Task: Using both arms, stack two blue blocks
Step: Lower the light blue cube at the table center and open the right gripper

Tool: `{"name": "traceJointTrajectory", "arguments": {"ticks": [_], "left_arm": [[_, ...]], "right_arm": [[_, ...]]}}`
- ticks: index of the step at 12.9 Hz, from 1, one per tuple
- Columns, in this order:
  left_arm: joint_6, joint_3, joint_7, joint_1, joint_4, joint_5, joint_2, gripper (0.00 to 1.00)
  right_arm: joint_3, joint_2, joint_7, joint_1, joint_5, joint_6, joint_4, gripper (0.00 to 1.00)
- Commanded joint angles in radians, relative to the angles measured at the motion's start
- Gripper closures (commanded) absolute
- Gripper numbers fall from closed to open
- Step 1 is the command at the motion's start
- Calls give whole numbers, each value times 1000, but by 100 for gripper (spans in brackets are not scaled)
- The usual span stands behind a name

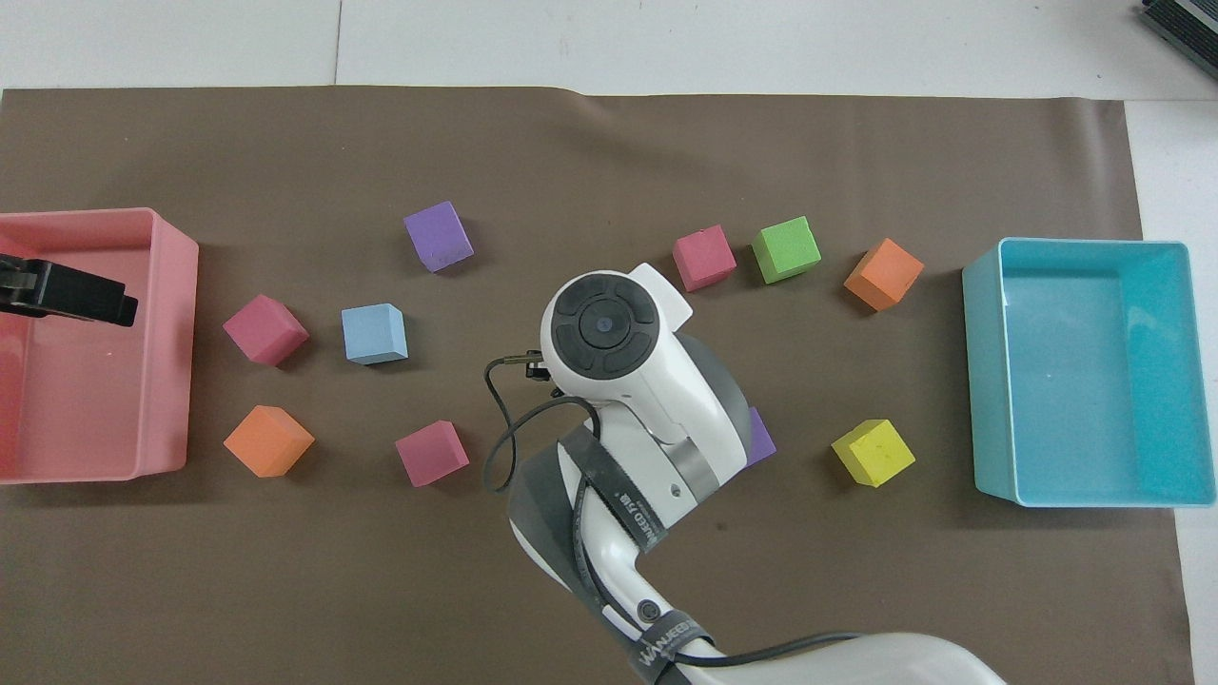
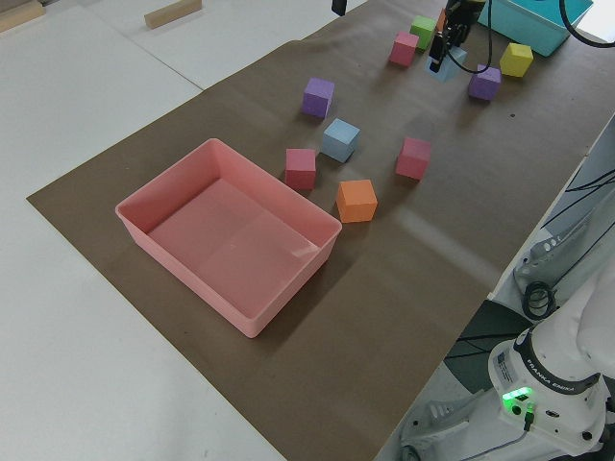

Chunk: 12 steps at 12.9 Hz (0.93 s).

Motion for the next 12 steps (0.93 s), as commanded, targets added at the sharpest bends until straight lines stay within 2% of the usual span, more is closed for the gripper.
{"name": "traceJointTrajectory", "arguments": {"ticks": [1, 5, 8, 12], "left_arm": [[1, -1, -8, 9, -23, -2, -20, 0], [1, -2, -10, 6, -23, -2, -20, 0], [12, -2, -10, 6, -23, -2, -18, 0], [16, -13, -1, -5, -20, -9, -18, 0]], "right_arm": [[-2, 40, 27, 16, -11, 48, 17, 100], [-2, 63, 22, 18, -11, 124, -41, 100], [-2, 52, 7, 14, -11, 132, -87, 100], [-2, 65, -35, 19, -14, 148, -100, 100]]}}
